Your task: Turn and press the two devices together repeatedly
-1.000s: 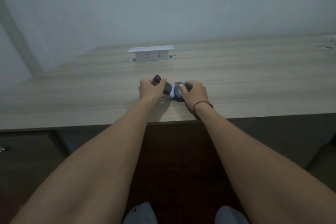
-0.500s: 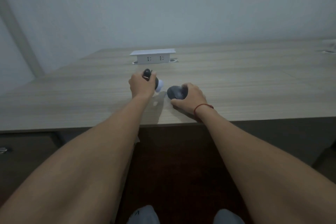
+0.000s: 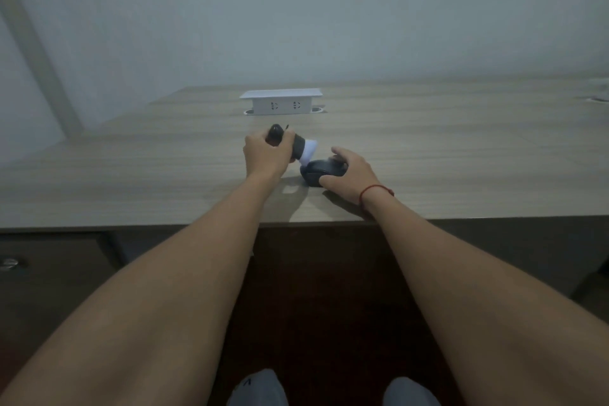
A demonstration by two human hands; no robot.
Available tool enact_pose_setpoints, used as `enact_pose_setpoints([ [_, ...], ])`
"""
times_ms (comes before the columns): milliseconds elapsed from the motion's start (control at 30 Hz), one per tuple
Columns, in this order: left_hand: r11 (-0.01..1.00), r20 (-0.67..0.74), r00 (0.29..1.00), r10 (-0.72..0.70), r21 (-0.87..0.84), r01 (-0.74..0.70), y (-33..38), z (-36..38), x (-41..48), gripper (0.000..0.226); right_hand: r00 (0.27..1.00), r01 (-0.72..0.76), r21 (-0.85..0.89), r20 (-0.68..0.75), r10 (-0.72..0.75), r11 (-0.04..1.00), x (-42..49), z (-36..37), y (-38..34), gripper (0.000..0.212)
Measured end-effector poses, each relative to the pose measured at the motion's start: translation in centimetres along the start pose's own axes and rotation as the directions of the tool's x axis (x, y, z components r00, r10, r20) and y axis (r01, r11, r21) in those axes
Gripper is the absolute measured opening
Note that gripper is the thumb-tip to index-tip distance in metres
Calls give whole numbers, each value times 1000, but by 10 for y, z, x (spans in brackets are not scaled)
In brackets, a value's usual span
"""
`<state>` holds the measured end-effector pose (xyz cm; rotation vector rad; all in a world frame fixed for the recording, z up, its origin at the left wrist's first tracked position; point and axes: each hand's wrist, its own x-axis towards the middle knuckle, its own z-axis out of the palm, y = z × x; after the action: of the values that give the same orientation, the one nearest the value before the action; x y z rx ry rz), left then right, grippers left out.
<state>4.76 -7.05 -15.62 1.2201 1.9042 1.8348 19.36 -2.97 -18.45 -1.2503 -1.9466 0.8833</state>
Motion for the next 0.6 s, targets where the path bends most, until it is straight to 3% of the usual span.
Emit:
enact_pose_setpoints([
  [200,961,7,1000,18,277,-20,-3,-1,3,25,999,8,54,43,-10,998,1,-5,1,75],
  [333,971,40,998,49,232,-57,-5,-3,1,28,998,21,90,50,-25,996,1,-7,0,74],
  [433,948,109,992,67,302,-97,-11,-2,-6,27,998,17,115,56,-24,993,0,-7,-1,74],
  [600,971,-9,987,162,178,-157,5,-2,-9,26,1000,2,98,-2,-2,995,3,-5,2,71],
])
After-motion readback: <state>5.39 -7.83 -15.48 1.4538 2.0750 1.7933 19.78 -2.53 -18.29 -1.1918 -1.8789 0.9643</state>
